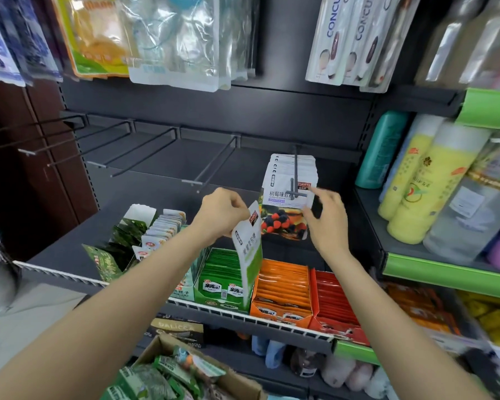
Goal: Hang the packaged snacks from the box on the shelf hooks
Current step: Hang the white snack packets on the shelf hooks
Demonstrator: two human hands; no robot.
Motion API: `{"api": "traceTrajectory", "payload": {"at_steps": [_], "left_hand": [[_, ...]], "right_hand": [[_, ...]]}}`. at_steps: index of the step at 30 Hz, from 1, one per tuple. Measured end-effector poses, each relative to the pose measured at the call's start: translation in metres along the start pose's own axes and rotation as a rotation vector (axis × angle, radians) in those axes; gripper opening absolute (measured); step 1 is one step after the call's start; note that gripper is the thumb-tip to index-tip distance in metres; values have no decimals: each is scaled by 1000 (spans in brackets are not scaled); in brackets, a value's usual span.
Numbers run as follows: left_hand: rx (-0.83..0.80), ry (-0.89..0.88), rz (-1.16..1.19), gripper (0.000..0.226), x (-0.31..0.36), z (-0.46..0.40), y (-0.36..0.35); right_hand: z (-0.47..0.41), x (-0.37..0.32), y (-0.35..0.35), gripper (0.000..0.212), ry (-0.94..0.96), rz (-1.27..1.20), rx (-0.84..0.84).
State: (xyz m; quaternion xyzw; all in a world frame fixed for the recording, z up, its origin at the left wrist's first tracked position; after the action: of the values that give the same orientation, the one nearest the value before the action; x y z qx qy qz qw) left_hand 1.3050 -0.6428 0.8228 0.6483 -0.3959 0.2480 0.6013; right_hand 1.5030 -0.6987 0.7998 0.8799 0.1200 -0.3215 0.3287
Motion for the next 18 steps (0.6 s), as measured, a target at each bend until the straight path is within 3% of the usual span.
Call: {"api": "traceTrajectory", "payload": {"at_steps": [2, 4, 6, 8, 9, 12, 14, 18], "left_hand": [[-27, 122, 155, 8, 0, 4, -7], [-51, 186, 267, 6, 3, 7, -15], [-64, 221, 375, 9, 8, 10, -22], [-67, 235, 462, 14, 12, 11, -27], [-68, 234, 485, 14, 14, 12, -28], [-111, 213, 567, 12, 15, 14, -30], [-125, 179, 568, 11, 11, 16, -29], [66, -121, 169, 28, 1, 13, -17]], "right_hand": [[23, -3, 4, 22, -25, -97, -93], [42, -9, 5, 19, -20, -191, -274], [55, -19, 3, 33, -15, -266, -480], [61, -25, 2, 49, 16, -269, -557], [61, -28, 4, 52, 48, -243, -536], [57, -33, 9, 28, 131, -180, -416], [52, -29, 10, 23, 105, -168, -325], [43, -16, 13, 25, -250, -509, -248]]}}
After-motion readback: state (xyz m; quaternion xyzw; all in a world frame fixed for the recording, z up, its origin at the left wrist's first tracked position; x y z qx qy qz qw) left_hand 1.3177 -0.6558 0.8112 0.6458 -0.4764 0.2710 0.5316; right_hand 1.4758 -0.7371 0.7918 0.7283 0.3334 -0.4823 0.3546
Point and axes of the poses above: each hand's wrist, its own z-axis away from the middle knuckle, its own y-axis out of the back of the hand, x = y × z, the point moved 4 cm from there along -z, towards the middle knuckle, and after that the axes turned 8 degrees about x, right-handed, at the moved point
